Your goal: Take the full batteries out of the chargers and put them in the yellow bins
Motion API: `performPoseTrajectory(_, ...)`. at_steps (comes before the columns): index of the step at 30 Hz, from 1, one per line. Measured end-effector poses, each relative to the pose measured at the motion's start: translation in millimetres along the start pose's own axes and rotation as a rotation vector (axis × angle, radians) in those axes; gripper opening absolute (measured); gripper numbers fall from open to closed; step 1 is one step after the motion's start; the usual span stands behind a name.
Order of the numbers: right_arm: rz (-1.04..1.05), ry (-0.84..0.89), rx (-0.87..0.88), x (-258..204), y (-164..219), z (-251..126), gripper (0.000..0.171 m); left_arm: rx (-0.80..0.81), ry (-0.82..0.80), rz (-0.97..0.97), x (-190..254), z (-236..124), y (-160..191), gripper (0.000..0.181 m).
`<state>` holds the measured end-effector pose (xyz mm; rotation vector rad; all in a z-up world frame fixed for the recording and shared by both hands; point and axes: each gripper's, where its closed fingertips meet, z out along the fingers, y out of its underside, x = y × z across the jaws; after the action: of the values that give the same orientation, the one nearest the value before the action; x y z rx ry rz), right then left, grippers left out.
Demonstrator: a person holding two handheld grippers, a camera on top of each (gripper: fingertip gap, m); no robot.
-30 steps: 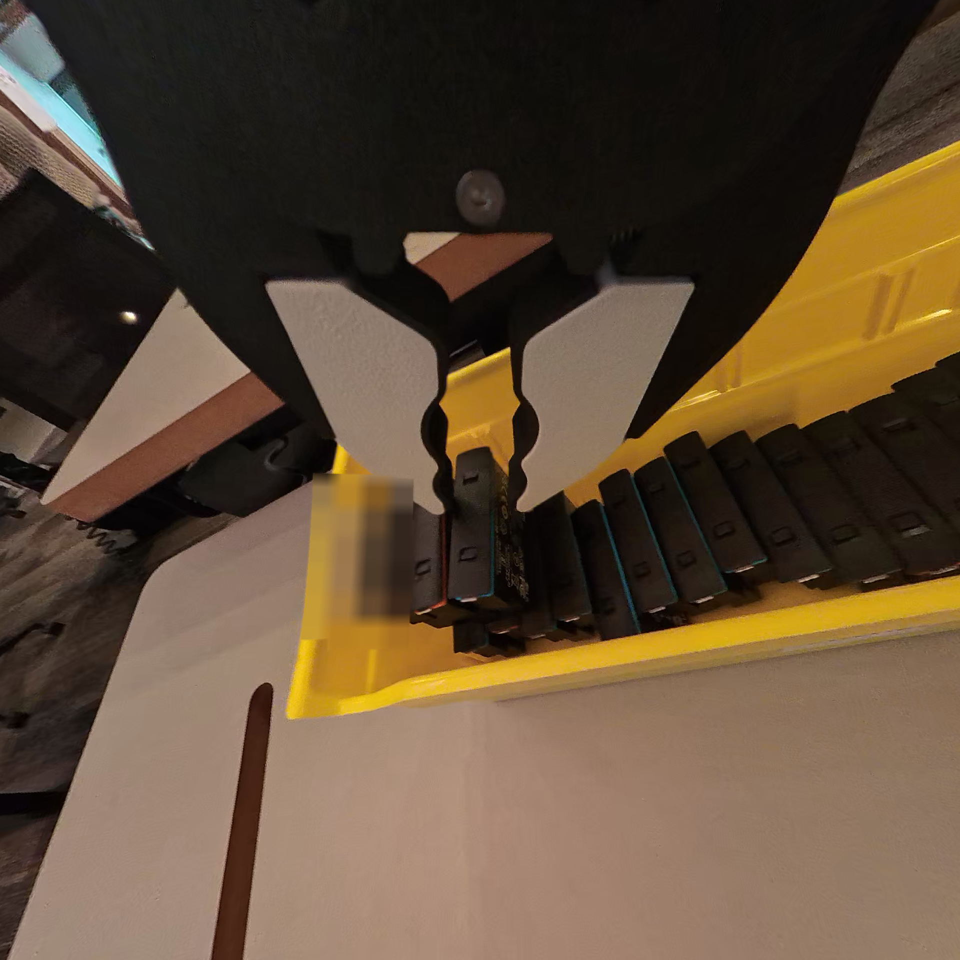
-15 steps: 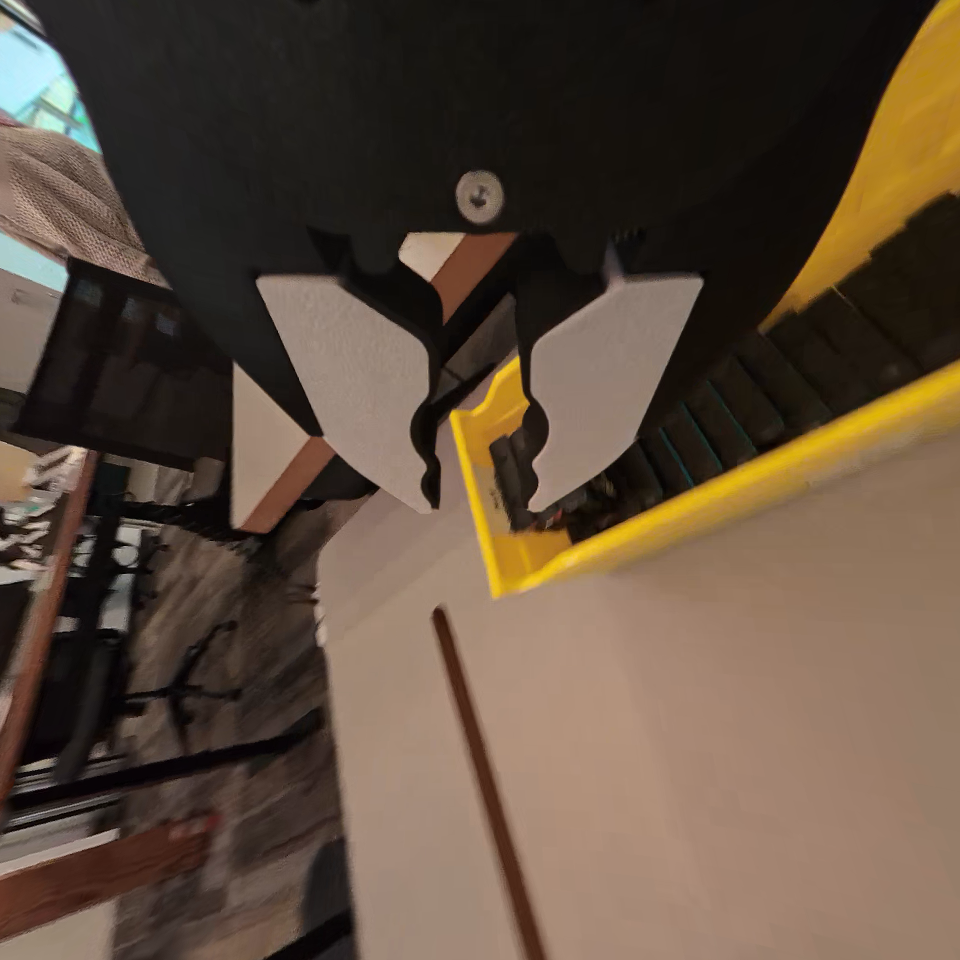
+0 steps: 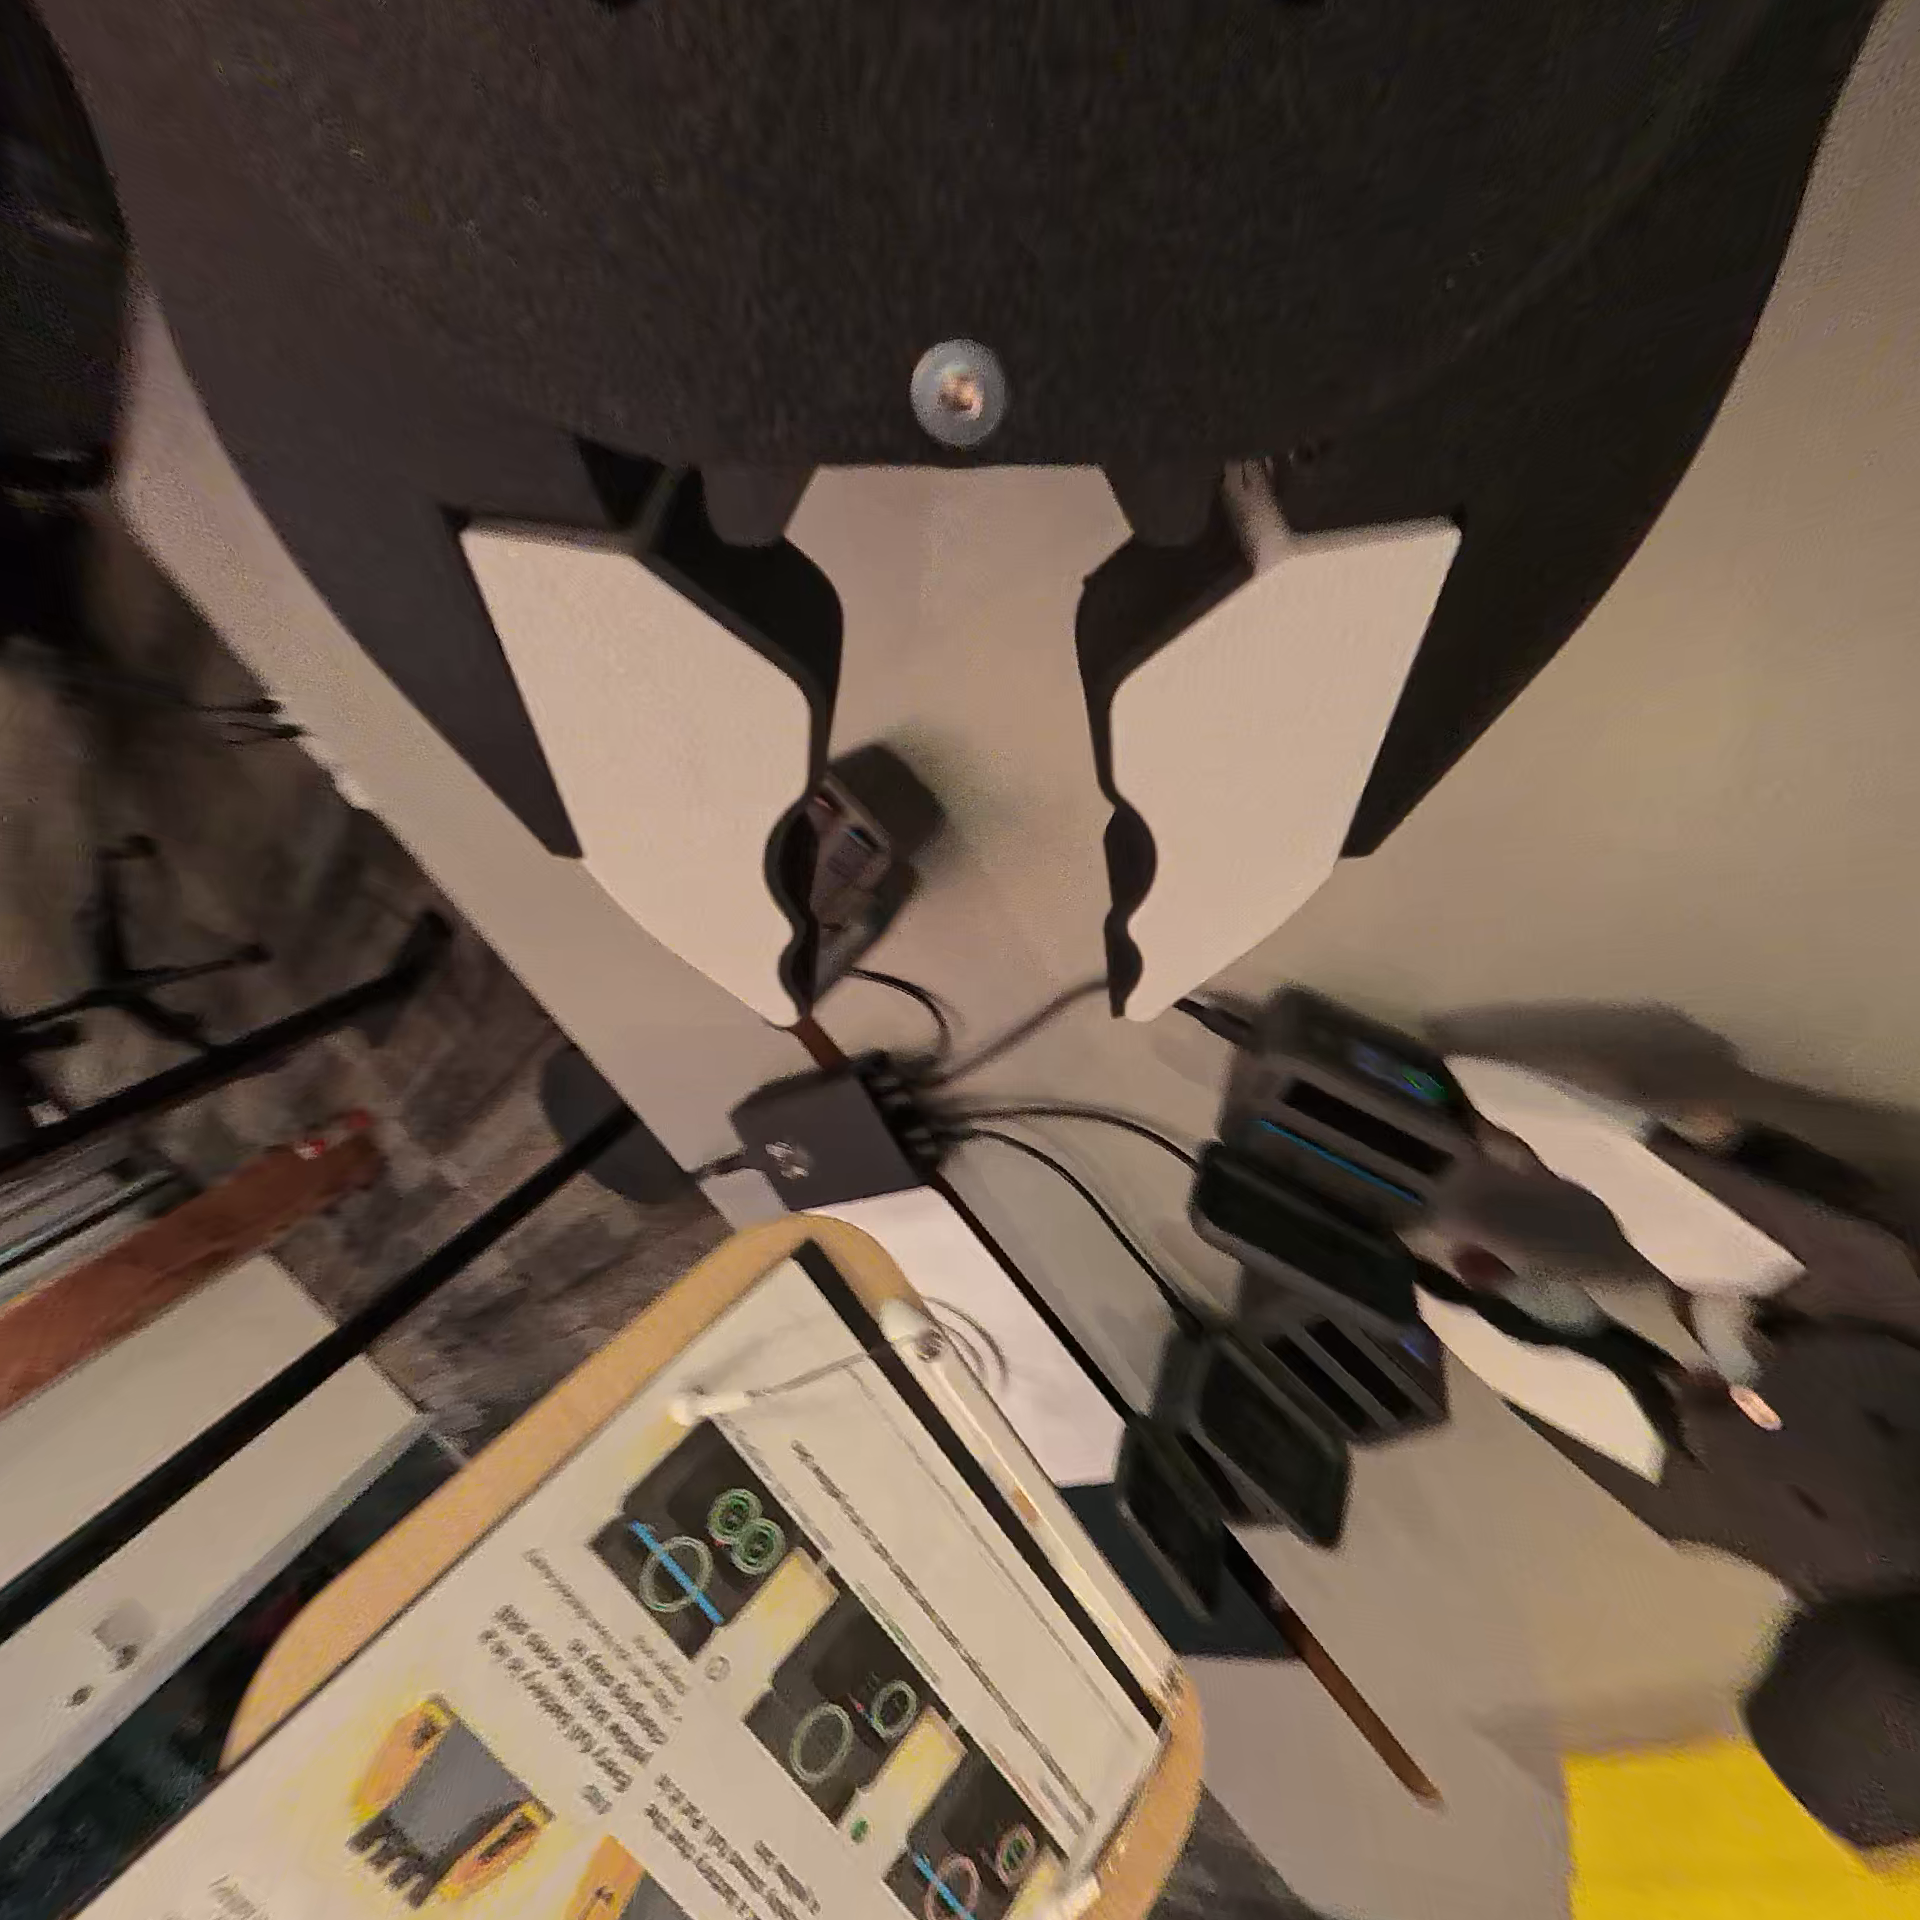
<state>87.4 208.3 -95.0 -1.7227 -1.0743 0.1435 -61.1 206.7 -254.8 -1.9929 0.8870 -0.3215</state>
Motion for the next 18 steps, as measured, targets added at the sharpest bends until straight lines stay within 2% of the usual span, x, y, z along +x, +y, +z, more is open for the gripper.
performPoseTrajectory(4,0.194,-0.047,0.034,-32,0,32,0.064,-0.018,-0.004,0.05,5,6,-2,0.055)
performPoseTrajectory(10,0.417,-0.11,0.026,-85,10,78,0.071,-0.027,0.006,0.012,9,6,-2,0.053)
performPoseTrajectory(14,0.466,-0.113,-0.016,-111,15,108,0.073,-0.045,-0.009,-0.011,11,4,-1,0.053)
performPoseTrajectory(18,0.482,-0.091,-0.053,-119,18,129,0.072,-0.044,-0.013,-0.026,12,2,0,0.052)
